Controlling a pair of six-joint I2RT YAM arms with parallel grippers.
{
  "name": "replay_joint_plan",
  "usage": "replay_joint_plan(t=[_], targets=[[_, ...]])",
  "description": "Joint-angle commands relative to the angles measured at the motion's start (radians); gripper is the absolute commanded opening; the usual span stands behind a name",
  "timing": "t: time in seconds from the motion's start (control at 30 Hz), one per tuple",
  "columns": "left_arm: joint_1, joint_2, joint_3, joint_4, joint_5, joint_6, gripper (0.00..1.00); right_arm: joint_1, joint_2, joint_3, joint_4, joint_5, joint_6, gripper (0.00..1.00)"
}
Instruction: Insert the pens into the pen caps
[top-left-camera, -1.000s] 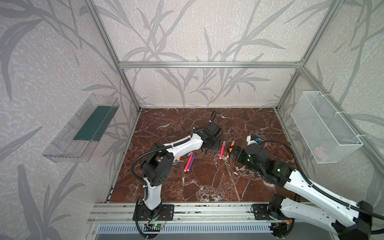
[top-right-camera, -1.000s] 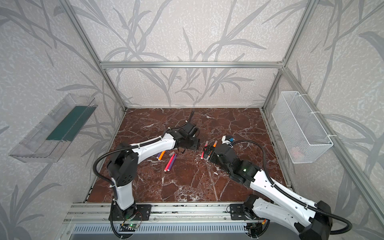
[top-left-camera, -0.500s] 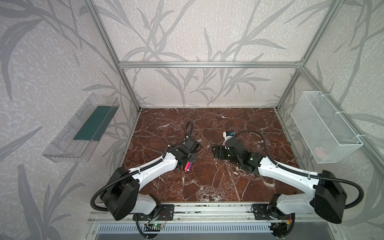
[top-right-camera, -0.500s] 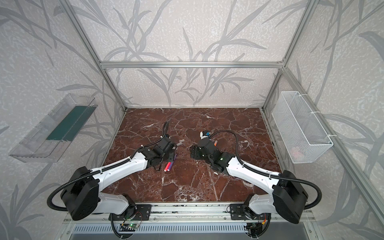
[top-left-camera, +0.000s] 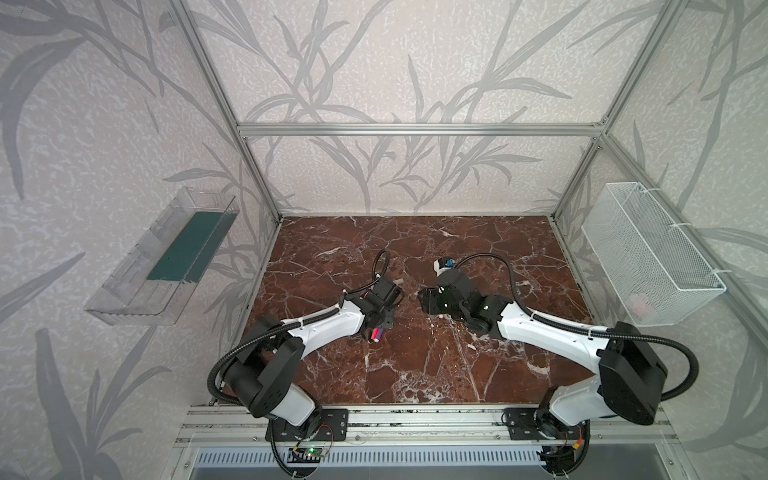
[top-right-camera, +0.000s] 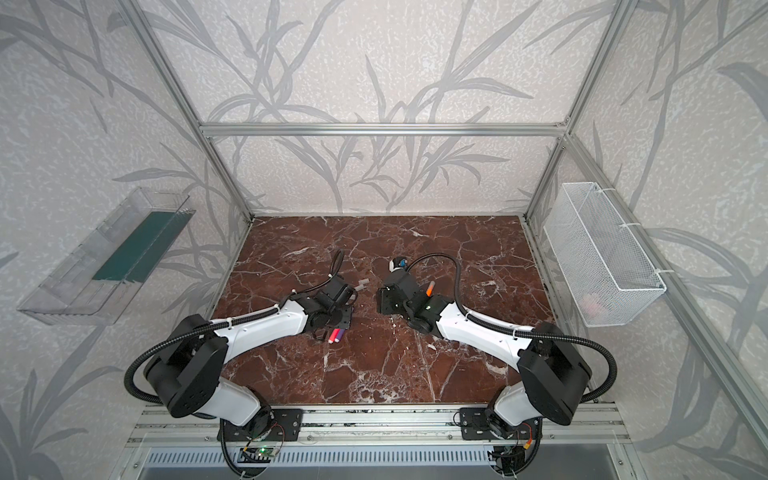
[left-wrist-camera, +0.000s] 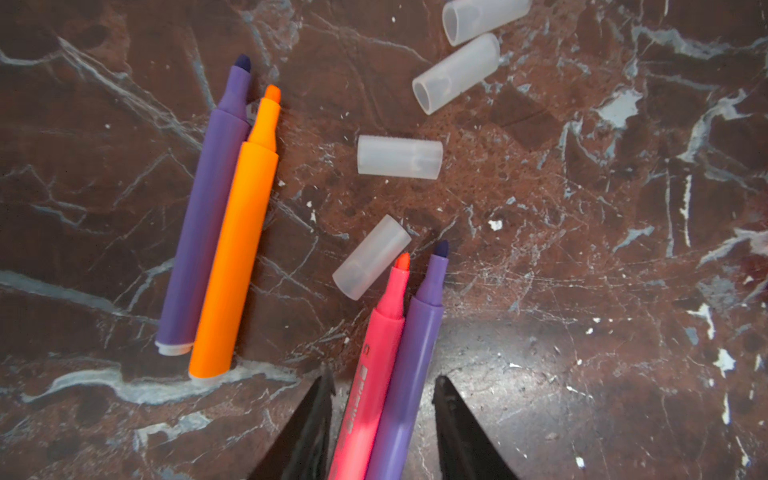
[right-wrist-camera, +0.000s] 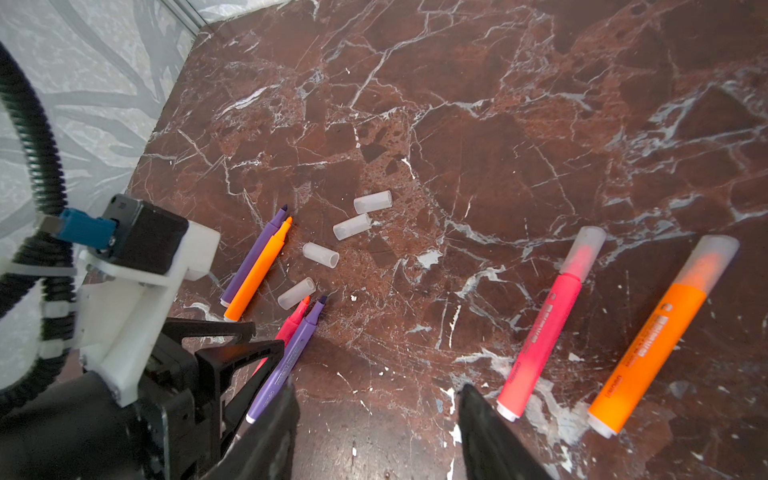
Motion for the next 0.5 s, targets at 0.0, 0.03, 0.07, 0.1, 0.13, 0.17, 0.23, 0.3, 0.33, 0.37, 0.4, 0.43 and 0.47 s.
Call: replay_joint_plan(t=[0.0, 0.03, 0.07, 0.1, 0.13, 0.17, 0.23, 0.3, 0.33, 0.37, 0.4, 0.43, 0.47], targets=[[0.002, 0.011, 0.015, -0.008, 0.024, -0.002, 0.42, -0.01, 0.029, 0.021, 0.007, -0.018, -0.013, 0.59], [0.002, 0.017, 0.017, -0.006, 0.025, -0.001, 0.42, -0.011, 0.035, 0.024, 0.009, -0.022, -0.013, 0.58], [0.002, 0.024, 0.019, -0.005, 0.028, 0.0, 0.42, -0.011, 0.041, 0.029, 0.01, -0.024, -0.012, 0.58], [0.002, 0.032, 0.021, -0.002, 0.032, 0.001, 0.41, -0.011, 0.048, 0.033, 0.007, -0.029, -0.013, 0.57], [0.001, 0.038, 0.024, 0.001, 0.037, 0.003, 0.41, -0.011, 0.054, 0.039, 0.002, -0.032, -0.013, 0.56], [0.002, 0.042, 0.021, 0.007, 0.044, 0.003, 0.4, -0.011, 0.058, 0.044, -0.003, -0.034, -0.012, 0.56], [0.002, 0.051, 0.021, 0.021, 0.058, 0.006, 0.39, -0.012, 0.066, 0.051, -0.014, -0.036, -0.013, 0.56], [0.002, 0.063, 0.025, 0.021, 0.068, 0.009, 0.38, -0.011, 0.069, 0.054, -0.018, -0.033, -0.013, 0.56], [0.002, 0.071, 0.029, 0.021, 0.073, 0.011, 0.36, -0.012, 0.071, 0.054, -0.019, -0.033, -0.013, 0.56], [0.002, 0.078, 0.034, 0.019, 0.08, 0.012, 0.35, -0.011, 0.071, 0.054, -0.021, -0.033, -0.013, 0.56], [0.002, 0.086, 0.039, 0.019, 0.089, 0.014, 0.34, -0.011, 0.071, 0.057, -0.023, -0.033, -0.013, 0.56], [0.002, 0.09, 0.039, 0.025, 0.1, 0.016, 0.33, -0.011, 0.071, 0.058, -0.025, -0.034, -0.013, 0.56], [0.001, 0.095, 0.039, 0.03, 0.107, 0.018, 0.33, -0.011, 0.071, 0.059, -0.025, -0.036, -0.013, 0.56]])
